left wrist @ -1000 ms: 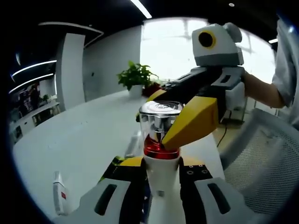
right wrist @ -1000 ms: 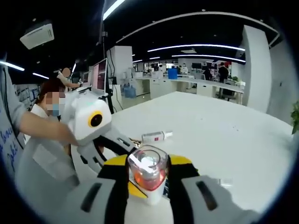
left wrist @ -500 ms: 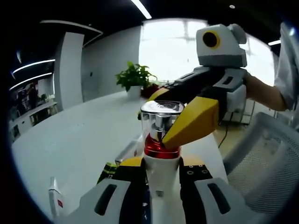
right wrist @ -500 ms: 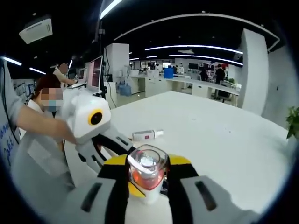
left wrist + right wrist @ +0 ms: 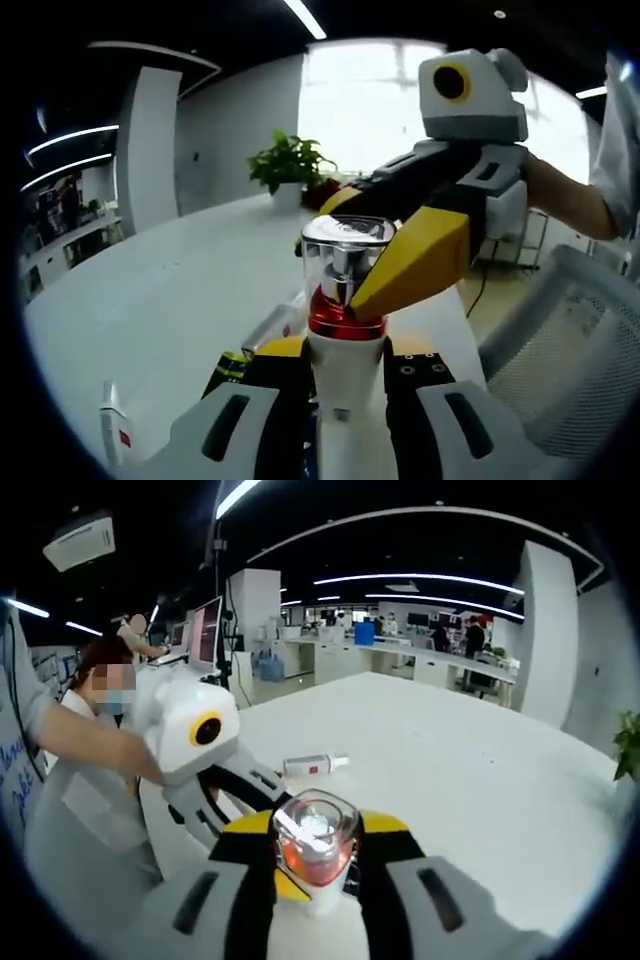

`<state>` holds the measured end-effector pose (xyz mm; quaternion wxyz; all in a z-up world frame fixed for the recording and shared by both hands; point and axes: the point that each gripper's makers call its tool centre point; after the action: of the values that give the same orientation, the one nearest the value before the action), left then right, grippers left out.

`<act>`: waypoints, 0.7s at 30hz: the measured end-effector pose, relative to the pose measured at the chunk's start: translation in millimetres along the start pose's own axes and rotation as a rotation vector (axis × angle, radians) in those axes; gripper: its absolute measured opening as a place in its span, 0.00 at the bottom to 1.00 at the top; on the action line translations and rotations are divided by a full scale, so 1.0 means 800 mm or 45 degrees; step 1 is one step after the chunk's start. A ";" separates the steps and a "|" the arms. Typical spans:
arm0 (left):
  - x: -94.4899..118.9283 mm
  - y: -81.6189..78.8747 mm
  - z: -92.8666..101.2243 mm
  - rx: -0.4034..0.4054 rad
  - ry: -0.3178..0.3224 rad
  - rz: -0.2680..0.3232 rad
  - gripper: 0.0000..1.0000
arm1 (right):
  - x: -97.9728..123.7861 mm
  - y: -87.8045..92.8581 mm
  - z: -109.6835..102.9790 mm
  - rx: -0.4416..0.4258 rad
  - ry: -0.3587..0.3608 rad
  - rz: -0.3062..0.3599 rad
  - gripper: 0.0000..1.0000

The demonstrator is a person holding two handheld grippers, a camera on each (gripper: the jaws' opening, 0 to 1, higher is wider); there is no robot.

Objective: Arrange the skincare products in the storage area until every visible bottle or jar stands upright without overlapping.

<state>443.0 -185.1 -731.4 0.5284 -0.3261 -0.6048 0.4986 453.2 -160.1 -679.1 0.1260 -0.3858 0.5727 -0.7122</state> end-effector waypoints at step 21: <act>0.062 0.005 -0.016 0.043 -0.174 -0.104 0.35 | 0.001 -0.002 -0.003 -0.038 -0.008 0.042 0.32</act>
<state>443.5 -134.8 -720.5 0.5112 -0.2575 -0.6437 0.5079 451.6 -158.2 -677.8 0.1338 -0.3804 0.5892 -0.7002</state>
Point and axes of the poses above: the point that each gripper's makers call its tool centre point, and the gripper's own axes: x roughly backward along the fingers, z roughly to its right, y roughly out of its underside
